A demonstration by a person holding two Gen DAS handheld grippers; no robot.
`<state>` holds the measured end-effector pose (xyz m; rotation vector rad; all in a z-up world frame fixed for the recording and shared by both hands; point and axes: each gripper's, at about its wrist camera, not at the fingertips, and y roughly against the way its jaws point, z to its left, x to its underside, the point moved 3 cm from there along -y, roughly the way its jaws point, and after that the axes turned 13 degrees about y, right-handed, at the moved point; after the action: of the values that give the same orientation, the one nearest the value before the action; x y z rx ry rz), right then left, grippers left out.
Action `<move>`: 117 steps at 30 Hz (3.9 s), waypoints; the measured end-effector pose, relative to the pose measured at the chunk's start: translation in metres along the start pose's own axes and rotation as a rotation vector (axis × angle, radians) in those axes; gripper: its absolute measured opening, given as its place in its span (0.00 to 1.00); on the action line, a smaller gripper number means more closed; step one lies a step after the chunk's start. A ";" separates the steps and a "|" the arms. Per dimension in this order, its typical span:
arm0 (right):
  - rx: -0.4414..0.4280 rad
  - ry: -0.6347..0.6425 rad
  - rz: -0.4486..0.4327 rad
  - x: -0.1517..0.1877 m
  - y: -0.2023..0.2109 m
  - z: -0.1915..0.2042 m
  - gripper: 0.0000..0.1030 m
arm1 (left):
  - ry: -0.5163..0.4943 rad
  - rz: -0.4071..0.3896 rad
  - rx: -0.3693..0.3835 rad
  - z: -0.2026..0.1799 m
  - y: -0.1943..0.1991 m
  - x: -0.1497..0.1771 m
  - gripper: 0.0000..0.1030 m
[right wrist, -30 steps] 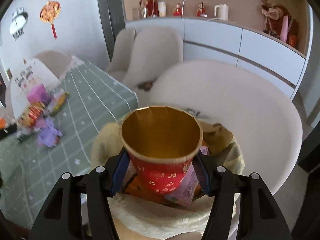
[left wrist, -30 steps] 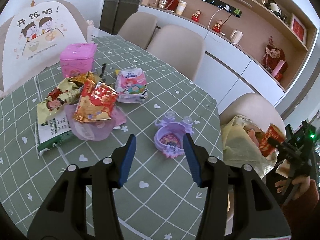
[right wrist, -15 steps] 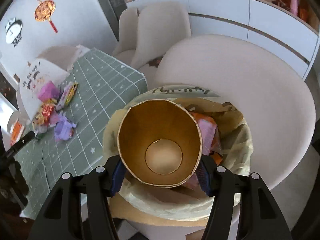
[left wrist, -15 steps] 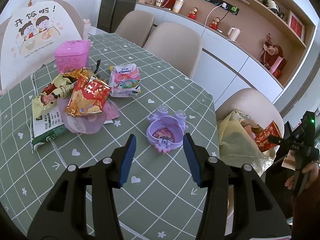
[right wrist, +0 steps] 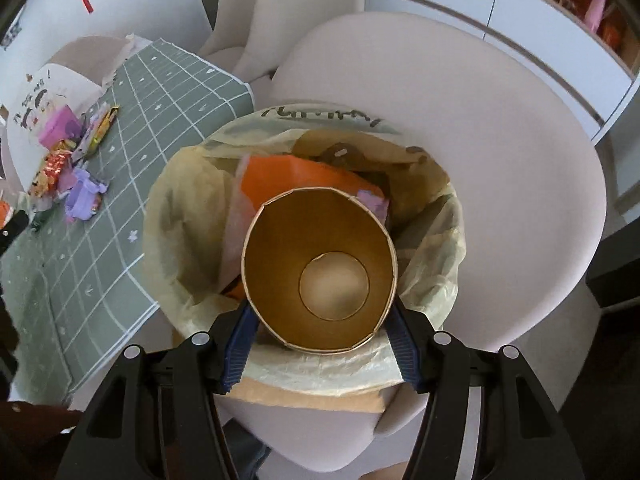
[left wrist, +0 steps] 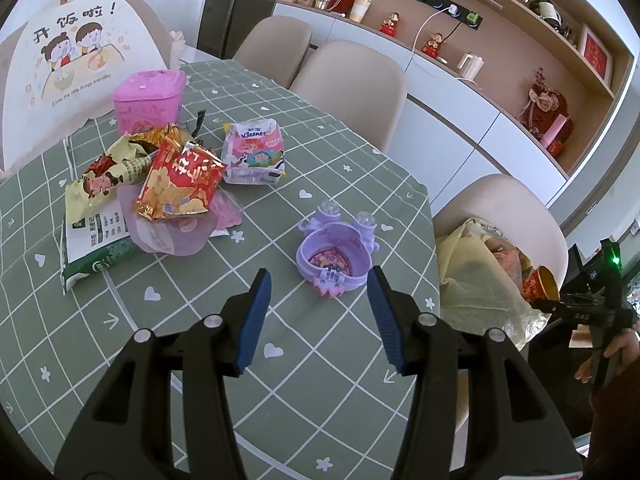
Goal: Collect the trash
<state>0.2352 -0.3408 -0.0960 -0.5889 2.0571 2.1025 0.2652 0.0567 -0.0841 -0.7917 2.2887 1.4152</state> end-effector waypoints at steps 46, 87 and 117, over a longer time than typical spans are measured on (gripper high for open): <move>-0.141 0.185 -0.302 -0.177 -0.035 0.262 0.55 | 0.111 0.076 -0.008 0.171 -0.057 -0.130 0.32; -0.175 0.151 -0.562 -0.092 0.104 0.052 0.05 | 0.017 -0.130 0.083 -0.126 0.052 0.009 0.10; 0.028 -0.059 -0.536 0.039 0.121 -0.074 0.05 | -0.036 0.125 0.271 -0.258 -0.069 0.057 0.09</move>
<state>0.1687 -0.4272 0.0026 -0.9362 1.6524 1.7491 0.2646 -0.2141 -0.0478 -0.5446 2.4684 1.1222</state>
